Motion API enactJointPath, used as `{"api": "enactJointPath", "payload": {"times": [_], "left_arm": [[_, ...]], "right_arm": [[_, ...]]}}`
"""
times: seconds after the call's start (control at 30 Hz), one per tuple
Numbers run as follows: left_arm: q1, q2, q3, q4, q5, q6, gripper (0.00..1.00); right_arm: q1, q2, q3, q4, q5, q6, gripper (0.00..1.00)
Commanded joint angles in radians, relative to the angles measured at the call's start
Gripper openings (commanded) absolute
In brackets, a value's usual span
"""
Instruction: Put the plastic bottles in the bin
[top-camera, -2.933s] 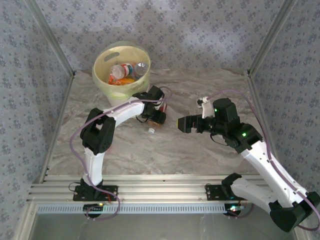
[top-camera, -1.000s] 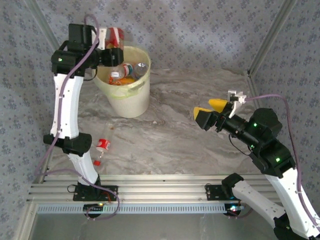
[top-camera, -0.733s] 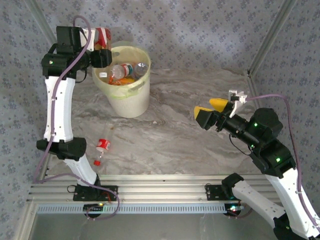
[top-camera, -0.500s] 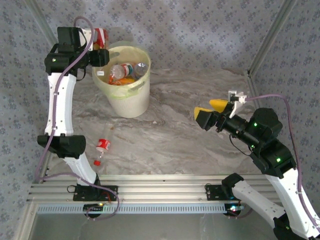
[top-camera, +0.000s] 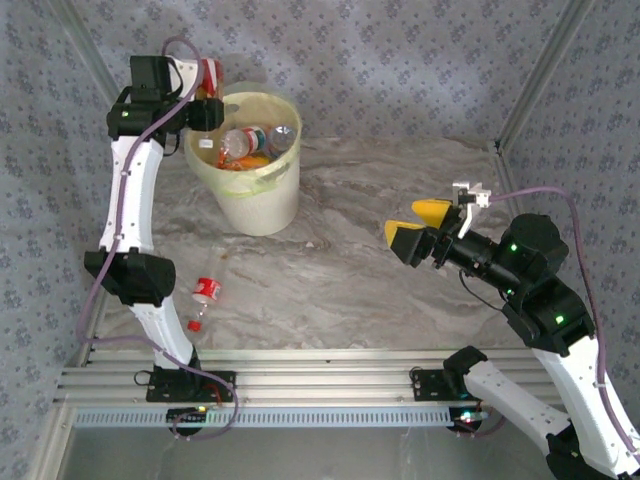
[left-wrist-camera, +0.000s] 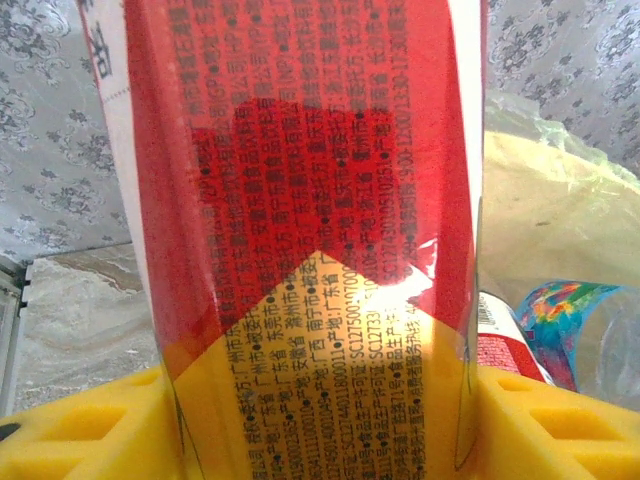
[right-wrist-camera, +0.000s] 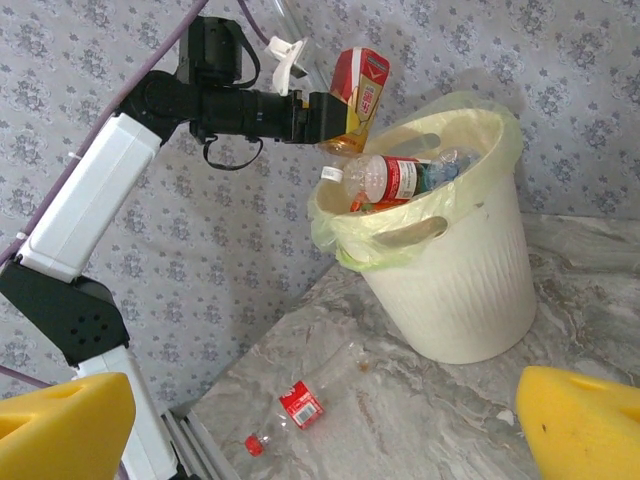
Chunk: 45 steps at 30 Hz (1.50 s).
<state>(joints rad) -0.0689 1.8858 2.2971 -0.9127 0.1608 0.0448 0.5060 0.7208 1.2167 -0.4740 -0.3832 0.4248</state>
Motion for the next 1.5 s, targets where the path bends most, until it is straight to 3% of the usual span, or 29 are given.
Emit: {"api": "enactJointPath", "payload": {"times": [0.0,0.27,0.6,0.9,1.23,1.47], "left_arm": [[0.005,0.01,-0.027,0.052,0.018,0.018,0.63],[-0.002,-0.039,-0.185,0.096,0.054,-0.024,0.66],[-0.003,-0.086,-0.169,0.066,0.026,-0.057,0.85],[-0.002,-0.178,-0.193,0.069,0.032,-0.092,0.87],[-0.018,-0.407,-0.439,0.067,-0.061,-0.185,0.99],[-0.04,-0.597,-0.654,0.03,-0.117,-0.246,0.99]], "right_arm": [[-0.005,0.005,0.038,-0.008,-0.019,-0.015,1.0],[-0.006,0.025,0.033,-0.002,-0.013,-0.017,1.0],[-0.007,0.056,0.032,0.025,-0.013,-0.014,1.0],[-0.009,0.056,0.026,0.029,-0.023,-0.009,1.0],[-0.007,0.074,0.02,0.041,-0.098,-0.001,1.0],[-0.002,0.102,0.02,0.039,-0.186,0.007,1.0]]}}
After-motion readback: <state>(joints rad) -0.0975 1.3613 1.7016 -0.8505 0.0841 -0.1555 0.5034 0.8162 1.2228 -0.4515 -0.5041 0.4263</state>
